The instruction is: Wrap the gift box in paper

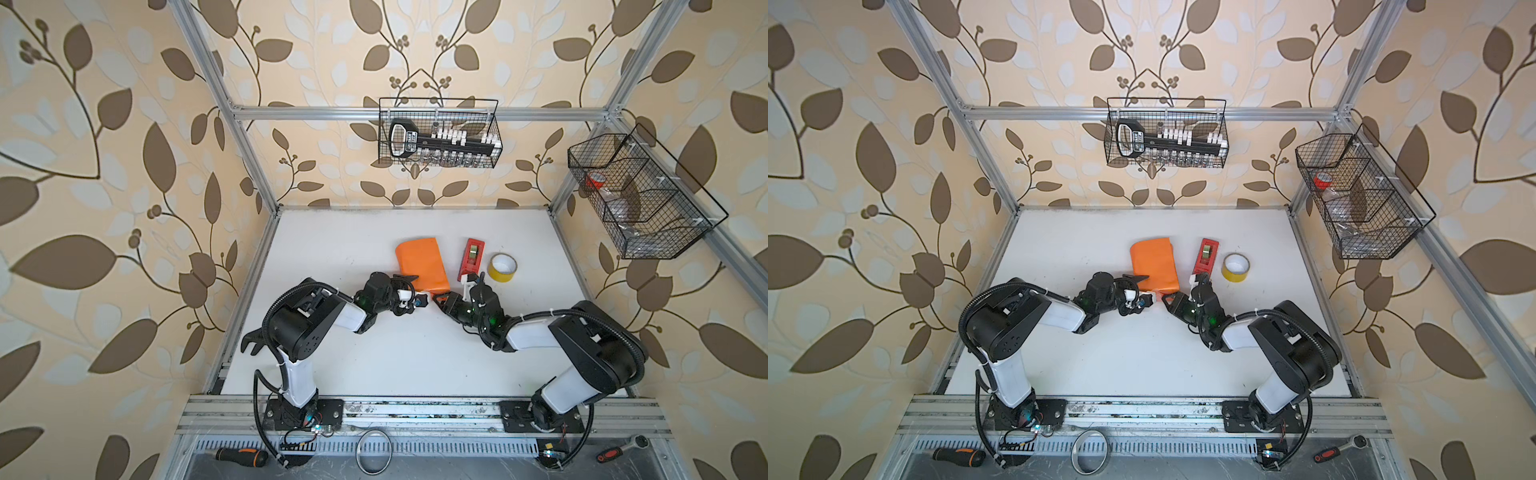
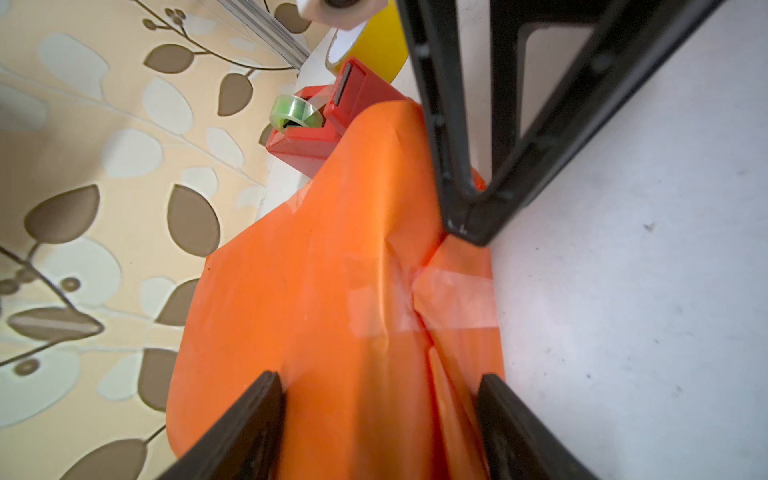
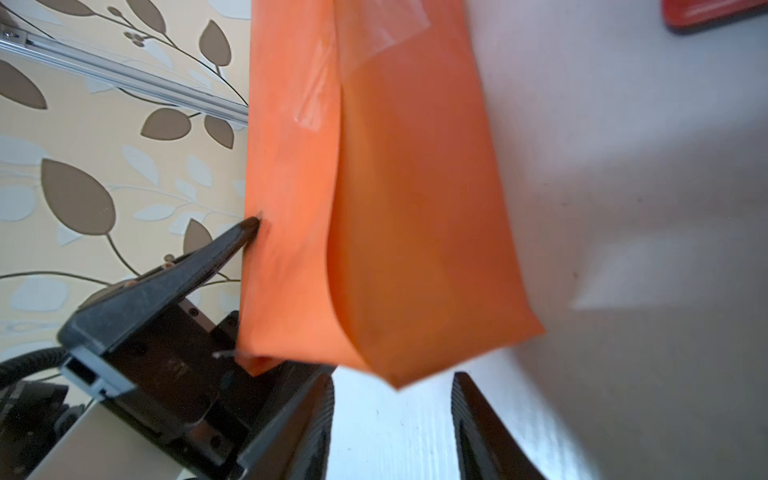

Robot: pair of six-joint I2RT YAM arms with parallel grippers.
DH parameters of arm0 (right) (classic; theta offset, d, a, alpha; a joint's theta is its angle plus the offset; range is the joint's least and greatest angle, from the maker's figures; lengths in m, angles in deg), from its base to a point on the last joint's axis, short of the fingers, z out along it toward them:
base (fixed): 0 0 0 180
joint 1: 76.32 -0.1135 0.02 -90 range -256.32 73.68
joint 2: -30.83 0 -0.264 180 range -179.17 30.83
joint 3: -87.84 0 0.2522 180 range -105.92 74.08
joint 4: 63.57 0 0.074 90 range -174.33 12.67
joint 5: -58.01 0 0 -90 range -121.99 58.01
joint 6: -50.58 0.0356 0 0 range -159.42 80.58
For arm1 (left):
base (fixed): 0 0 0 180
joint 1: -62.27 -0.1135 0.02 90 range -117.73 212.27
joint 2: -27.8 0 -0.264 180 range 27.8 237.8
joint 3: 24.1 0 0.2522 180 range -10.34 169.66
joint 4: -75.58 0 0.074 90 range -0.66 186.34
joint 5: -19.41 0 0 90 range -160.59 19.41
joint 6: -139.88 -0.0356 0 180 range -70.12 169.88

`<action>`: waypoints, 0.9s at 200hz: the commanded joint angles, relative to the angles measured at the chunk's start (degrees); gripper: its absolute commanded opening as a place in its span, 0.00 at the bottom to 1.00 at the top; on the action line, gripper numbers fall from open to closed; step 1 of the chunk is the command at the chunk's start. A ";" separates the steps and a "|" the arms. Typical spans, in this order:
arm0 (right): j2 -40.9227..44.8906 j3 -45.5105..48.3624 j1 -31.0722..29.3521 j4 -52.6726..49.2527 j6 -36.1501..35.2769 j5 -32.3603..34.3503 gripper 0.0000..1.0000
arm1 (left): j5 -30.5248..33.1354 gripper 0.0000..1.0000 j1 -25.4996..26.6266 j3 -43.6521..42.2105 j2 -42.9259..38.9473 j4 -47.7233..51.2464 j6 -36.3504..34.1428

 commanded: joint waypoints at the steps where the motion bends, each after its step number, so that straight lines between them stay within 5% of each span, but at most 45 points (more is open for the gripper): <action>1: 3.16 1.77 -0.61 -1.39 -3.25 1.26 0.49 | 0.36 0.74 -0.58 -0.85 1.16 9.31 -4.47; 66: -0.23 -4.88 -4.00 0.05 -8.24 0.02 0.10 | 0.37 0.74 -0.63 -0.76 1.24 9.52 -4.48; 180: -10.88 -7.77 -4.09 6.07 -8.00 5.64 0.07 | 0.13 0.74 -0.38 -0.63 0.99 9.52 -4.35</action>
